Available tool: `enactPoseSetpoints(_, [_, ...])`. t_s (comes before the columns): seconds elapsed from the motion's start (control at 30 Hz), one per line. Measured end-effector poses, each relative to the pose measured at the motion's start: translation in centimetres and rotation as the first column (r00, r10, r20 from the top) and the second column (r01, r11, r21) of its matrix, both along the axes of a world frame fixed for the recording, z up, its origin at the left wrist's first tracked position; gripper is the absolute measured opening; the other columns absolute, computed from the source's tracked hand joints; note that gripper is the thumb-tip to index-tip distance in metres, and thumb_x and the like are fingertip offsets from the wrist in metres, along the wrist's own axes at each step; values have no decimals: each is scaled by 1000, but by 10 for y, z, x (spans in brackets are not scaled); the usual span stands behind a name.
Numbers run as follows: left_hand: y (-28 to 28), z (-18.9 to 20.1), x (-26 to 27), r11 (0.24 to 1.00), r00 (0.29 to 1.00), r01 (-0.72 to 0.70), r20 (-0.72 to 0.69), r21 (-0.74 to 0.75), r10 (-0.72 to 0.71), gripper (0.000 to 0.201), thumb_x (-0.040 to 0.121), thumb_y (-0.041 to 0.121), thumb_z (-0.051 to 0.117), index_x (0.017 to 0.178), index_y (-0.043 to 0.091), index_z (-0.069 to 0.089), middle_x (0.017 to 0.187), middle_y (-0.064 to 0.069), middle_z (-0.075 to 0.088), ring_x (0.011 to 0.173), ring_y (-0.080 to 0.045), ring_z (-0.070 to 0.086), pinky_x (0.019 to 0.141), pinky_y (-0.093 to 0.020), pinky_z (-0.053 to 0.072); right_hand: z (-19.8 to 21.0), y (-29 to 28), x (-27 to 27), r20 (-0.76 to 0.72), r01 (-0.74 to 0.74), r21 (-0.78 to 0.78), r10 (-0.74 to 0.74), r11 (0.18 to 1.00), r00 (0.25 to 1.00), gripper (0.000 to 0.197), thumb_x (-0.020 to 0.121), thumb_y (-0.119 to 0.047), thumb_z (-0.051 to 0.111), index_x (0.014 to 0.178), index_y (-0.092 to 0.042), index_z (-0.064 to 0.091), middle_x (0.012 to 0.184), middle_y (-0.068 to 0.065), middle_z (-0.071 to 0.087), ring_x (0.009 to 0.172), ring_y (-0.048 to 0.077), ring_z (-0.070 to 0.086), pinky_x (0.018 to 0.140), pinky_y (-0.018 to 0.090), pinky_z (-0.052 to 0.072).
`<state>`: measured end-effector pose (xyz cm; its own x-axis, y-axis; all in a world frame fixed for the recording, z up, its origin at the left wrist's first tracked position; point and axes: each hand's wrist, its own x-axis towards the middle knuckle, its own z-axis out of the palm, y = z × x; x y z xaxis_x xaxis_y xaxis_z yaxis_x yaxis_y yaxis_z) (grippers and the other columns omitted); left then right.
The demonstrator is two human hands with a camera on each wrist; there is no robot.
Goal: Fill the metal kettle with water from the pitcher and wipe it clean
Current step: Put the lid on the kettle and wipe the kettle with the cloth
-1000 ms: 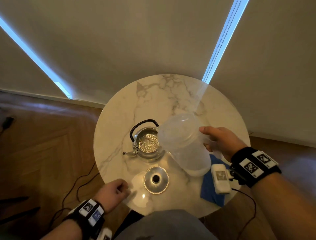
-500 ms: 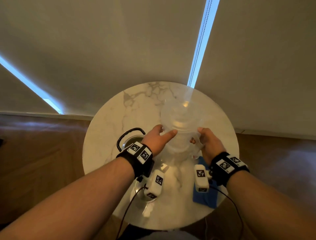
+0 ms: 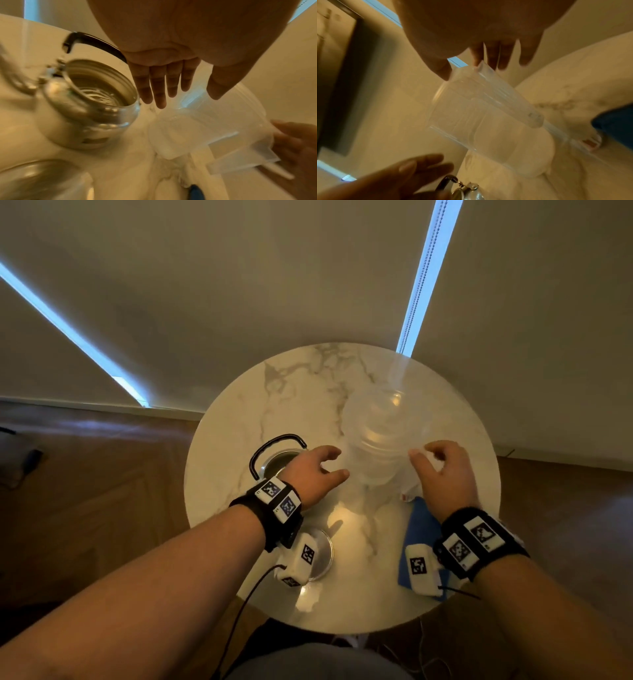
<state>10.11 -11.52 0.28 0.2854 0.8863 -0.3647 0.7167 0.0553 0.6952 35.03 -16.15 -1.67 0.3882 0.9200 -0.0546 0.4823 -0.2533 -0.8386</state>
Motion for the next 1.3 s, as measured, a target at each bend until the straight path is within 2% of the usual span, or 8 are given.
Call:
enactPoseSetpoints(0.1, [-26, -14, -38, 1000, 1000, -22, -11, -20, 22, 38, 90, 43, 65, 125, 30, 62, 116, 15, 67, 101, -4, 64, 96, -35, 54, 16, -18, -14, 253, -82, 325, -3, 942, 968, 28, 86, -28, 76, 107, -14, 62, 115, 0, 56, 110, 16, 49, 99, 31, 38])
enactPoseSetpoints(0.17, [-47, -28, -66, 998, 997, -44, -62, -42, 41, 29, 89, 42, 66, 117, 32, 65, 104, 15, 69, 96, -3, 65, 92, -34, 56, 20, -25, -37, 308, -223, 325, 120, 919, 944, 20, 85, -22, 76, 99, -15, 65, 111, 1, 60, 106, 16, 51, 95, 31, 39])
enactPoseSetpoints(0.33, [-93, -61, -121, 989, 983, -78, -175, -125, 55, 18, 88, 42, 64, 103, 34, 68, 90, 18, 70, 84, 1, 64, 84, -32, 57, -26, -35, -116, 277, -690, -249, 733, 680, 622, 21, 91, -38, 62, 109, -29, 66, 94, -16, 52, 87, 10, 53, 76, 27, 40])
enactPoseSetpoints(0.5, [-102, -69, -153, 985, 978, -155, -153, -77, 142, 13, 88, 34, 67, 101, 33, 69, 88, 17, 70, 83, 2, 64, 82, -26, 55, -83, -42, -166, 175, -684, -585, 891, 436, 419, 40, 92, -31, 59, 132, -30, 56, 124, -1, 53, 105, 25, 61, 82, 36, 50])
enactPoseSetpoints(0.63, [-82, -70, -177, 980, 977, -197, -88, -18, 194, 16, 85, 33, 68, 101, 35, 67, 90, 18, 68, 86, 1, 64, 80, -28, 56, -87, -34, -182, 228, -634, -601, 865, 487, 448, 24, 94, -25, 56, 117, -22, 62, 117, 2, 55, 94, 25, 62, 75, 33, 47])
enactPoseSetpoints(0.83, [-37, -64, -190, 989, 992, -125, -9, 82, 126, 44, 81, 35, 73, 122, 40, 58, 114, 24, 55, 99, 4, 57, 84, -26, 55, -28, -28, -183, 214, -622, -422, 739, 659, 638, 19, 84, -38, 64, 100, -29, 67, 105, -13, 56, 85, 10, 55, 66, 13, 38])
enactPoseSetpoints(1.13, [20, -67, -180, 975, 999, 45, -1, 218, -46, 75, 67, 48, 79, 135, 42, 47, 150, 16, 33, 135, -9, 40, 105, -30, 46, -14, 38, -211, 367, -424, -279, 504, 862, 782, 18, 89, -26, 65, 106, -23, 71, 112, -7, 58, 88, 16, 60, 71, 23, 45])
enactPoseSetpoints(1.3, [35, -69, -166, 957, 980, 192, -101, 219, -174, 73, 69, 49, 76, 135, 43, 47, 158, 14, 20, 136, -16, 36, 97, -27, 45, -32, 58, -230, 410, -378, -293, 473, 878, 780, 18, 94, -21, 61, 106, -17, 73, 114, 3, 60, 92, 26, 65, 75, 31, 49])
